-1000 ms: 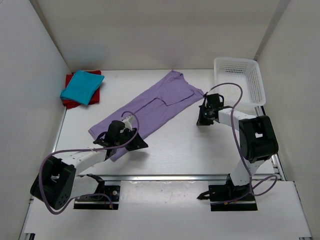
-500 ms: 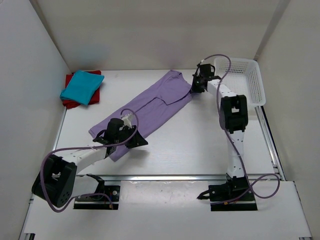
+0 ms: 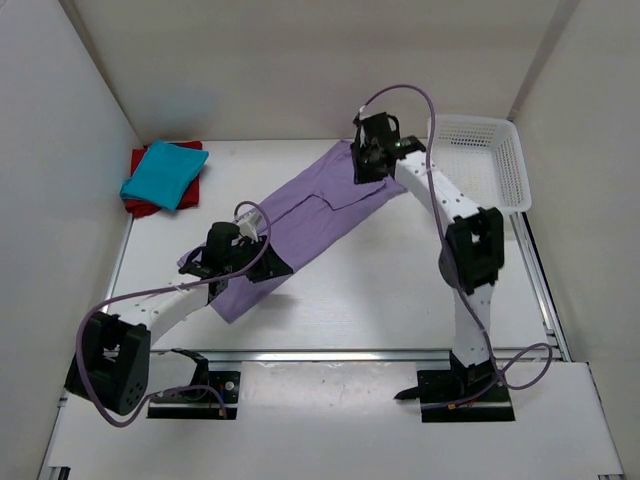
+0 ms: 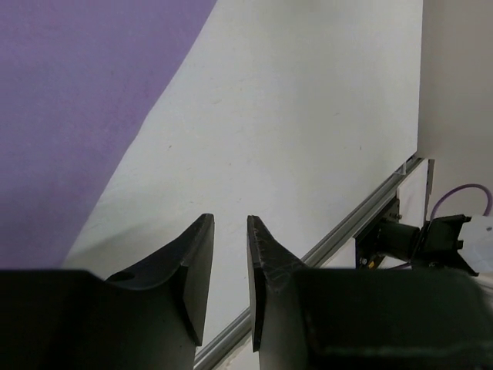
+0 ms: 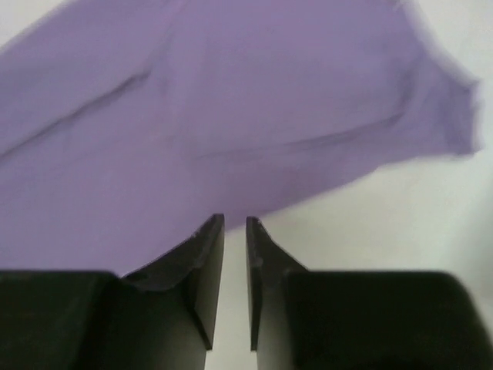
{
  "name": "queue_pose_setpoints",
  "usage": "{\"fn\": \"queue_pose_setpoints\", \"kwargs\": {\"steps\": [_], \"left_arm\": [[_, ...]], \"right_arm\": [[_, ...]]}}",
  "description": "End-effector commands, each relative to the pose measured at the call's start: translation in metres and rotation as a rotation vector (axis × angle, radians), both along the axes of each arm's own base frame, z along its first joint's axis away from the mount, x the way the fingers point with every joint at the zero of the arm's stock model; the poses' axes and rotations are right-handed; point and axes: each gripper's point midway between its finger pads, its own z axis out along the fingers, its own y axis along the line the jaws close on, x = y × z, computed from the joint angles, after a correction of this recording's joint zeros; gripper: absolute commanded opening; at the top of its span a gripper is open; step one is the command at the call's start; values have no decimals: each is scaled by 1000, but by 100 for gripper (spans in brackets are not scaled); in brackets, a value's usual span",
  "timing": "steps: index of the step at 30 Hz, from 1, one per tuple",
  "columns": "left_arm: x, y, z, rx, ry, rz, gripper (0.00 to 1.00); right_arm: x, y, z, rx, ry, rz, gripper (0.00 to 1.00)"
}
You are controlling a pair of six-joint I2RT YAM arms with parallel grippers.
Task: Fold and stack the t-shirts
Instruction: Rotate the tshirt 90 degrees
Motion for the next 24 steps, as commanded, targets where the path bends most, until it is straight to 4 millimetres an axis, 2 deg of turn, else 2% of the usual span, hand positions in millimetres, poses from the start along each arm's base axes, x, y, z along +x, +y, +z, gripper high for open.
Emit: {"fn": "queue_pose_setpoints", "kwargs": {"steps": [1, 2, 3, 4, 5, 6, 7, 9, 12, 17, 19, 20, 21, 22, 24], "left_arm": [[5, 6, 23, -35, -44, -4, 34], [6, 9, 29, -35, -59, -4, 34], [9, 13, 34, -35, -76, 10, 35], [13, 17, 38, -44, -79, 24, 35], [13, 20, 41, -46, -91, 27, 35], [16, 24, 47, -49, -95, 39, 35], [18, 25, 53, -55, -115, 40, 35], [18, 26, 55, -47, -114, 35, 36], [17, 21, 63, -61, -135, 21, 36], [11, 20, 64, -83, -140, 11, 36], [10, 24, 64, -85, -145, 22, 35], [11, 27, 64, -77, -150, 37, 36], [10, 28, 65, -75, -151, 37, 36], [10, 32, 65, -73, -152, 45, 36], [9, 36, 63, -61, -148, 49, 36]], "right_arm": [[-48, 45, 38, 170, -99, 104, 18], [-81, 55, -3, 175, -15, 124, 22], [-103, 67, -12, 257, -12, 136, 25], [-120, 97, 2, 358, -59, 215, 29], [-149, 108, -27, 399, 28, 217, 32], [-172, 125, -38, 455, 60, 242, 34], [-174, 130, -43, 495, 59, 208, 37], [-198, 153, -57, 548, 107, 220, 42], [-217, 177, -77, 584, 140, 200, 49], [-204, 197, -114, 587, 199, 105, 51], [-201, 204, -126, 575, 223, 95, 45], [-199, 209, -132, 565, 240, 83, 37], [-198, 210, -136, 557, 247, 81, 25], [-200, 211, -138, 556, 263, 86, 21], [-202, 202, -141, 550, 260, 67, 5]]}}
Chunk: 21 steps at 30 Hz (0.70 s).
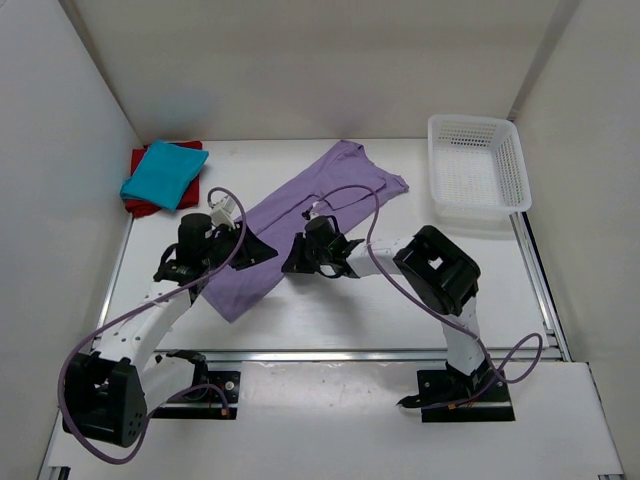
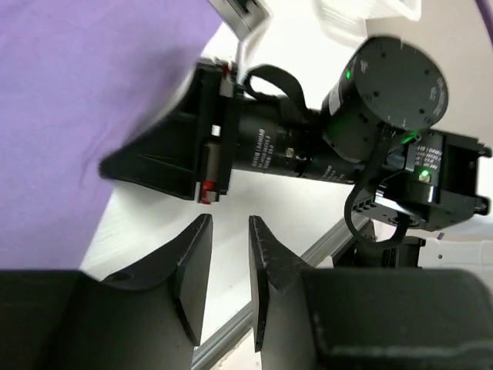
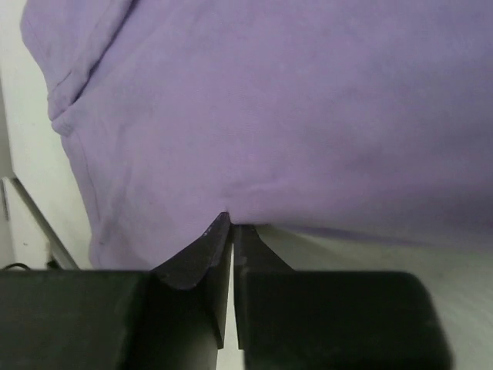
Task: Fold and stack the t-shirts
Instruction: Rotate the tshirt 90 degrees
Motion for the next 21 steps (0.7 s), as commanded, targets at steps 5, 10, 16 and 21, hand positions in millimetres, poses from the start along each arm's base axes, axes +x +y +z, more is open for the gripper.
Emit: {"fn": "queue_pose_setpoints", "kwargs": {"steps": [5, 10, 16, 21], "left_arm": [[-15, -2, -17, 29, 28, -33, 36], [-32, -23, -42, 98, 69, -106, 37], [-60, -15, -86, 281, 137, -130, 42], [-87, 20, -126, 467, 227, -76, 48]], "right_arm": [[-19, -80, 5, -39, 18, -59, 0], [-49, -177, 8, -83, 91, -27, 0], [-81, -247, 21, -70, 36, -139, 41], [-134, -245, 13, -105, 85, -105, 46]]}}
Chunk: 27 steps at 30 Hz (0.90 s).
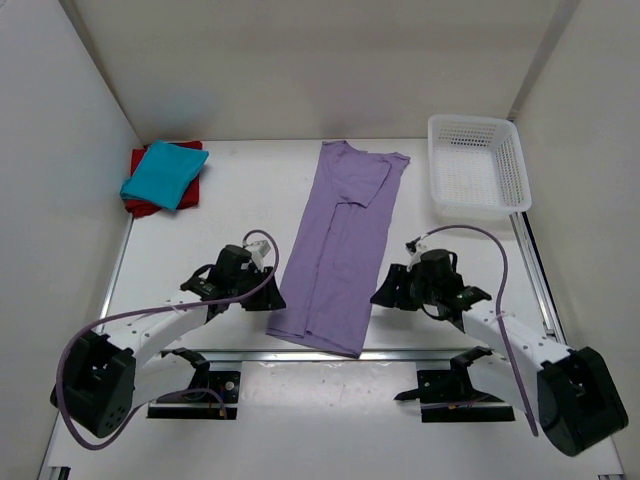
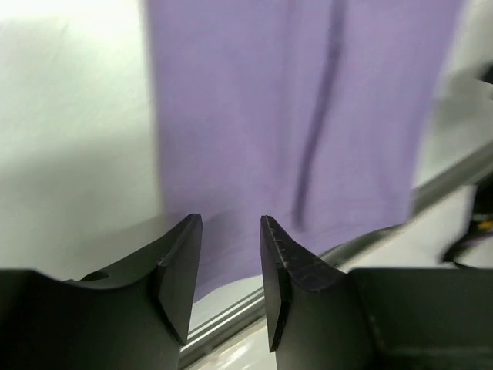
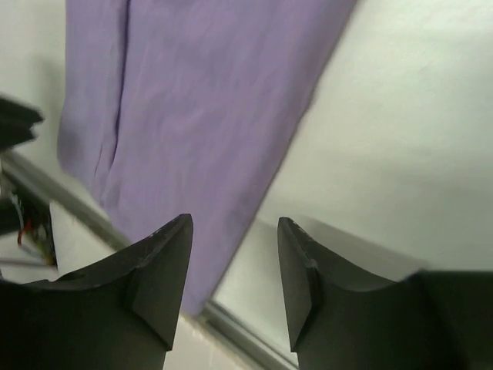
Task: Fold and stack the t-shirts
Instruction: Rotate the tshirt 90 degrees
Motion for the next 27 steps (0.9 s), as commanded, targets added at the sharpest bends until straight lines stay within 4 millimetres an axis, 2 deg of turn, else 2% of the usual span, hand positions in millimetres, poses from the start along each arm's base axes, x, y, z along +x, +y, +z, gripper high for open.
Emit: {"fn": "queue_pose_setpoints", "kwargs": {"steps": [1, 2, 4, 6, 7, 10, 14, 17, 18, 24, 25, 27], "left_arm": [[-17, 36, -27, 167, 36, 57, 48], [-23, 37, -29, 180, 36, 67, 49], [-21, 38, -22, 191, -1, 89, 53], [-22, 48, -23, 209, 10, 136, 54], [-22, 48, -21, 212, 7, 143, 55], [-23, 53, -23, 235, 19, 165, 51], [-25, 52, -33, 243, 64, 138, 51], [-36, 47, -45, 238, 135, 87, 53], [-45, 45, -51, 236, 165, 61, 52], [-59, 36, -54, 177, 203, 18, 49], [-61, 37, -57, 183, 208, 13, 45], [-65, 31, -54, 162, 220, -13, 38]], "right_arm": [[-42, 3, -17, -25, 91, 48, 47], [-53, 10, -16, -3, 99, 68, 47], [-73, 22, -18, 26, 122, 111, 46], [-81, 30, -18, 43, 124, 119, 46], [-92, 33, -23, 48, 157, 133, 46], [-104, 44, -23, 85, 180, 166, 45], [-107, 54, -26, 92, 179, 198, 46], [-107, 63, -25, 108, 176, 227, 44], [-102, 65, -23, 105, 165, 220, 43], [-110, 65, -30, 90, 203, 236, 27], [-109, 65, -28, 94, 205, 233, 25], [-111, 63, -30, 85, 212, 226, 17]]}}
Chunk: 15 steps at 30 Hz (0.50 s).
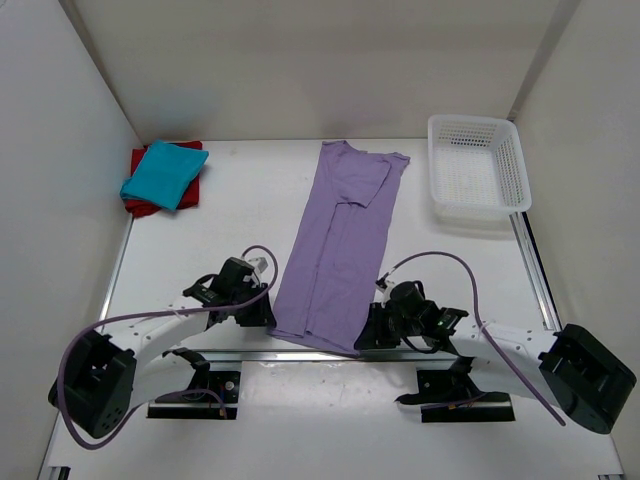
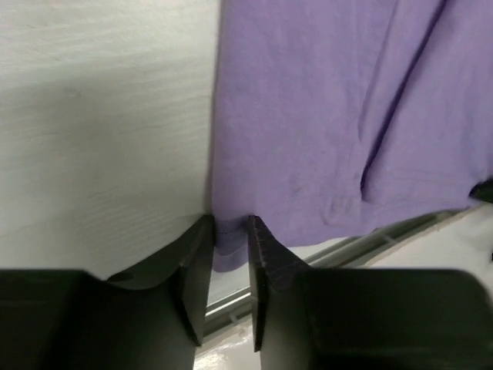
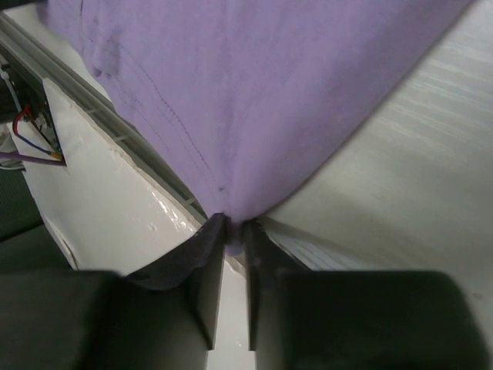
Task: Fold and stack the t-shirts
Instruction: Grab the bottom of the folded rectangular tshirt with both arms
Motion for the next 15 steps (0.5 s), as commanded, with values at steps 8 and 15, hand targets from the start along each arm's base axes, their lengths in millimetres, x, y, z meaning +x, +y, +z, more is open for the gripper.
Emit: {"fn": "queue_pose_setpoints", "kwargs": {"steps": [8, 15], "left_arm": [[-42, -6, 9, -63, 133, -101, 0], [5, -16, 86, -180, 0, -22, 0]], "right_arm": [[-22, 6, 14, -2, 16, 45, 0], [23, 2, 70, 86, -140, 0, 0]]}}
